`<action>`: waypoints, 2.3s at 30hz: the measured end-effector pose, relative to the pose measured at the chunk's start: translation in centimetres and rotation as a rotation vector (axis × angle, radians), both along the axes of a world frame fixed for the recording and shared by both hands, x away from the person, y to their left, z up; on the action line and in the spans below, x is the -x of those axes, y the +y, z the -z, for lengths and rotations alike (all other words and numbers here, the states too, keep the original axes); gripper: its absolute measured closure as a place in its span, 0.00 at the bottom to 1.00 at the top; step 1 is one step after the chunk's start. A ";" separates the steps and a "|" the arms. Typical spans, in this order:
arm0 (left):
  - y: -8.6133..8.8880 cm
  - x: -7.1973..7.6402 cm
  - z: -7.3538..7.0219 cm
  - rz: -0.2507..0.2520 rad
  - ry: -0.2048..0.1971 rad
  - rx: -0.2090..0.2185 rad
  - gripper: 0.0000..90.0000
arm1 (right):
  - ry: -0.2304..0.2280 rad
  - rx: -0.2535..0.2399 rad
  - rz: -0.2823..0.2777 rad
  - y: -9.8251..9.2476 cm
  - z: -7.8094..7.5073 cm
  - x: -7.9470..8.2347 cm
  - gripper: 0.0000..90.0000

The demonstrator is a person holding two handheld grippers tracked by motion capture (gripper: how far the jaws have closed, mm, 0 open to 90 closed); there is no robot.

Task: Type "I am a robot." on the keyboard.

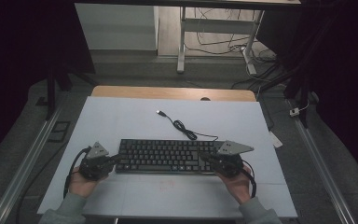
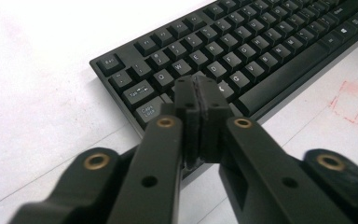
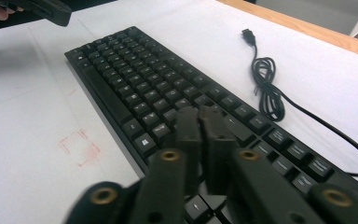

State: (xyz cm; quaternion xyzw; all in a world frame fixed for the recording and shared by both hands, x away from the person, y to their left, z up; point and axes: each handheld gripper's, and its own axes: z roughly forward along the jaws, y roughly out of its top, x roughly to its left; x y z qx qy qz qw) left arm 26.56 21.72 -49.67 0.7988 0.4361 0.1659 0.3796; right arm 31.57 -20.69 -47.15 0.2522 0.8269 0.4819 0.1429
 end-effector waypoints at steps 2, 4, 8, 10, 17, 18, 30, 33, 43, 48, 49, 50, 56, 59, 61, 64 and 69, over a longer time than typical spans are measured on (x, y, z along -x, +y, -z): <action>0.0 0.0 0.1 0.001 0.007 0.000 0.99 | 0.002 0.006 0.000 0.5 0.0 -0.1 1.00; 0.0 -0.1 0.2 0.004 0.012 -0.001 0.99 | 0.002 0.011 -0.004 0.6 0.1 -0.2 1.00; -0.2 -0.2 0.4 0.009 0.020 -0.006 0.99 | 0.005 0.016 -0.009 1.0 0.3 -0.3 1.00; -0.2 -0.2 0.5 0.007 0.024 -0.008 0.99 | 0.007 0.011 -0.013 1.1 0.3 -0.3 1.00; -0.4 -0.4 0.9 0.001 0.030 -0.015 0.99 | 0.014 0.012 -0.025 2.2 0.6 -0.7 0.99; -0.4 -0.5 0.9 -0.004 0.031 -0.014 0.99 | 0.016 0.011 -0.028 2.4 0.7 -0.8 1.00; -0.9 -1.1 1.6 -0.011 0.039 -0.026 0.99 | 0.037 0.031 -0.047 4.9 1.0 -1.6 0.99; -1.1 -1.2 1.8 -0.012 0.044 -0.035 0.99 | 0.044 0.039 -0.048 5.4 1.1 -1.9 0.99; -1.7 -1.8 2.4 -0.015 0.050 -0.073 0.99 | 0.065 0.068 -0.041 6.9 1.6 -3.2 0.99; -1.7 -2.1 2.7 -0.019 0.055 -0.086 0.99 | 0.077 0.090 -0.050 8.3 1.9 -3.9 0.99; -1.8 -2.1 2.8 -0.020 0.056 -0.085 0.99 | 0.078 0.093 -0.053 8.6 2.0 -4.0 0.99; -1.8 -2.1 2.8 -0.020 0.056 -0.086 0.99 | 0.078 0.093 -0.053 8.6 2.0 -4.0 0.99; -1.9 -2.2 2.9 -0.017 0.055 -0.087 0.99 | 0.098 0.122 -0.056 10.3 2.6 -4.6 0.99; -1.9 -2.2 2.9 -0.016 0.055 -0.087 0.99 | 0.114 0.133 -0.050 10.8 3.1 -5.0 0.99; -1.9 -2.1 2.9 -0.016 0.057 -0.086 0.99 | 0.122 0.137 -0.044 11.1 3.5 -5.2 0.99; -2.0 -2.1 2.9 -0.015 0.057 -0.086 0.99 | 0.129 0.142 -0.039 11.3 3.7 -5.4 0.99; -1.9 -2.1 2.9 -0.014 0.058 -0.086 0.99 | 0.125 0.147 -0.036 11.9 3.9 -5.6 0.99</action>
